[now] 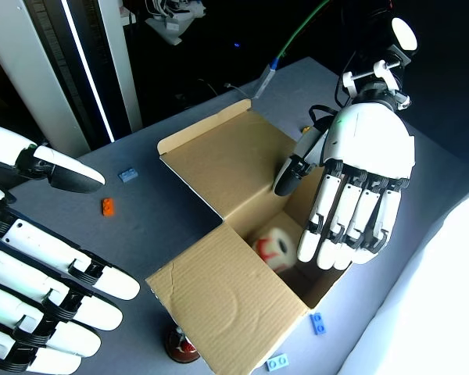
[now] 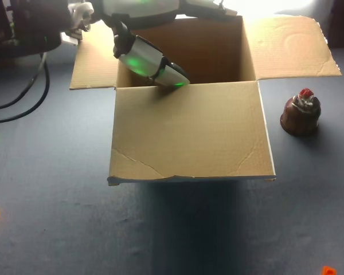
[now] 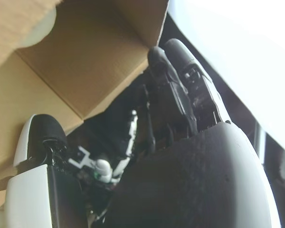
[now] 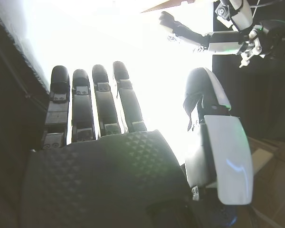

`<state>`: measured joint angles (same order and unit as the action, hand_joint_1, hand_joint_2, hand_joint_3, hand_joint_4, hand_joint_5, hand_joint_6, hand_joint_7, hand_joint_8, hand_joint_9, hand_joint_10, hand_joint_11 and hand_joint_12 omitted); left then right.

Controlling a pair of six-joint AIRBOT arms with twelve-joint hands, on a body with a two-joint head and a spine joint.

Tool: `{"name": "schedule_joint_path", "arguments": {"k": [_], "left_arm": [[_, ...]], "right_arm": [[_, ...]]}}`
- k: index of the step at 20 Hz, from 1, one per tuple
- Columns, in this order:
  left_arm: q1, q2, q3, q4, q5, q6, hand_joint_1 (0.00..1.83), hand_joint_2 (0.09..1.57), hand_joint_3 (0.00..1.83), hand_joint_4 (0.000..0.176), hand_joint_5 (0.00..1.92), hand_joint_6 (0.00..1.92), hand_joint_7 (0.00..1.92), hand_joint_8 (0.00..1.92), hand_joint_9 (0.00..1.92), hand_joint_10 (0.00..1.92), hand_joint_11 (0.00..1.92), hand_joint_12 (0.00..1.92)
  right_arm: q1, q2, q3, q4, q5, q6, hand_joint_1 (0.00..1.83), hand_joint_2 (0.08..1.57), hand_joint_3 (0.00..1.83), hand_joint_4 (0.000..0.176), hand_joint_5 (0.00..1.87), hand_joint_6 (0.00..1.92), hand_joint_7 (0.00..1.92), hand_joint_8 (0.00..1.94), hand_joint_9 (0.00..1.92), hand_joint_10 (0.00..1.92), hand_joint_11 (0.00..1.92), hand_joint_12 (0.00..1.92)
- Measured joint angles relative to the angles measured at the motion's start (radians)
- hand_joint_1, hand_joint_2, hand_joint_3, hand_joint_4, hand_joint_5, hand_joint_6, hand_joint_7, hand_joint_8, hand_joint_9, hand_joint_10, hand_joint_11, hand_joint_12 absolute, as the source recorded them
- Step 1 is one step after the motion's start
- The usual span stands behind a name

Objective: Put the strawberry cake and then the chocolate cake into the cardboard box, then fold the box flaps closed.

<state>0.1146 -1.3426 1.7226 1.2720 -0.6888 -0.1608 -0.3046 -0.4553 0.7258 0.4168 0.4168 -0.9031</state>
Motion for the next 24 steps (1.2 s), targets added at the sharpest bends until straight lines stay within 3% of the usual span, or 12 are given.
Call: {"name": "schedule_joint_path", "arguments": {"k": [2,6,7,12,15,16,17,20,22,23,24], "left_arm": [[-0.016,0.000,0.016,0.005,-0.002,-0.013,0.63,0.90,0.00,0.034,0.24,0.00,0.33,0.00,0.46,0.01,0.08,1.08],[-0.047,-0.001,0.048,0.003,0.003,-0.016,0.61,0.91,0.00,0.036,0.25,0.01,0.33,0.00,0.46,0.00,0.07,1.08],[-0.054,-0.001,0.052,0.003,0.002,-0.016,0.61,0.92,0.00,0.036,0.25,0.00,0.33,0.00,0.45,0.00,0.06,1.10],[-0.108,0.001,0.087,0.057,0.021,-0.074,0.65,0.93,0.01,0.040,0.25,0.00,0.35,0.01,0.46,0.00,0.06,1.13],[-0.135,0.025,0.075,0.148,0.039,-0.168,0.67,0.94,0.00,0.044,0.24,0.00,0.34,0.00,0.46,0.01,0.05,1.16],[-0.142,0.041,0.059,0.173,0.054,-0.195,0.66,0.95,0.01,0.043,0.23,0.00,0.34,0.00,0.46,0.00,0.05,1.15],[-0.152,0.065,0.039,0.185,0.082,-0.224,0.68,0.95,0.01,0.041,0.24,0.00,0.34,0.00,0.47,0.01,0.05,1.15],[-0.164,0.126,-0.013,0.189,0.171,-0.289,0.65,0.96,0.01,0.036,0.24,0.00,0.34,0.00,0.46,0.00,0.07,1.12],[-0.175,0.159,-0.039,0.304,0.219,-0.386,0.65,0.97,0.01,0.035,0.22,0.00,0.32,0.00,0.44,0.00,0.04,1.11],[-0.182,0.168,-0.050,0.349,0.233,-0.426,0.62,0.98,0.01,0.037,0.21,0.00,0.32,0.00,0.44,0.00,0.04,1.12],[-0.188,0.181,-0.068,0.403,0.248,-0.472,0.62,0.98,0.01,0.040,0.22,0.00,0.34,0.01,0.44,0.00,0.04,1.12]], "right_arm": [[-0.013,0.000,0.001,0.100,0.003,0.001,0.09,1.25,0.00,0.000,0.20,0.01,0.11,0.00,0.07,0.00,0.00,0.36],[-0.056,-0.028,0.045,0.099,0.034,0.064,0.11,1.24,0.00,0.000,0.22,0.01,0.14,0.00,0.09,0.01,0.00,0.45],[-0.068,-0.041,0.061,0.099,0.036,0.084,0.09,1.25,0.00,0.000,0.20,0.01,0.11,0.00,0.07,0.01,0.00,0.38],[-0.171,-0.102,0.139,0.093,0.084,0.212,0.27,1.21,0.00,0.000,0.21,0.00,0.12,0.00,0.08,0.01,0.00,0.39],[-0.200,-0.114,0.143,0.063,0.094,0.256,0.40,1.16,0.00,0.000,0.19,0.00,0.11,0.00,0.05,0.00,0.00,0.35],[-0.205,-0.114,0.143,0.061,0.097,0.258,0.53,1.14,0.00,0.000,0.18,0.00,0.13,0.01,0.08,0.01,0.00,0.34],[-0.211,-0.114,0.147,0.061,0.102,0.261,0.63,1.11,0.00,0.000,0.17,0.00,0.13,0.00,0.08,0.01,0.00,0.28],[-0.237,-0.125,0.166,0.080,0.108,0.265,0.85,1.09,0.00,0.000,0.15,0.01,0.12,0.00,0.07,0.00,0.00,0.35],[-0.237,-0.142,0.184,0.093,0.103,0.276,1.02,1.06,0.00,0.000,0.17,0.01,0.16,0.01,0.13,0.02,0.00,0.48],[-0.237,-0.148,0.195,0.093,0.090,0.292,1.02,1.06,0.00,0.000,0.14,0.00,0.15,0.00,0.12,0.02,0.00,0.47],[-0.237,-0.161,0.209,0.093,0.070,0.306,0.98,1.08,0.00,0.000,0.10,0.00,0.12,0.00,0.10,0.01,0.00,0.32]]}}
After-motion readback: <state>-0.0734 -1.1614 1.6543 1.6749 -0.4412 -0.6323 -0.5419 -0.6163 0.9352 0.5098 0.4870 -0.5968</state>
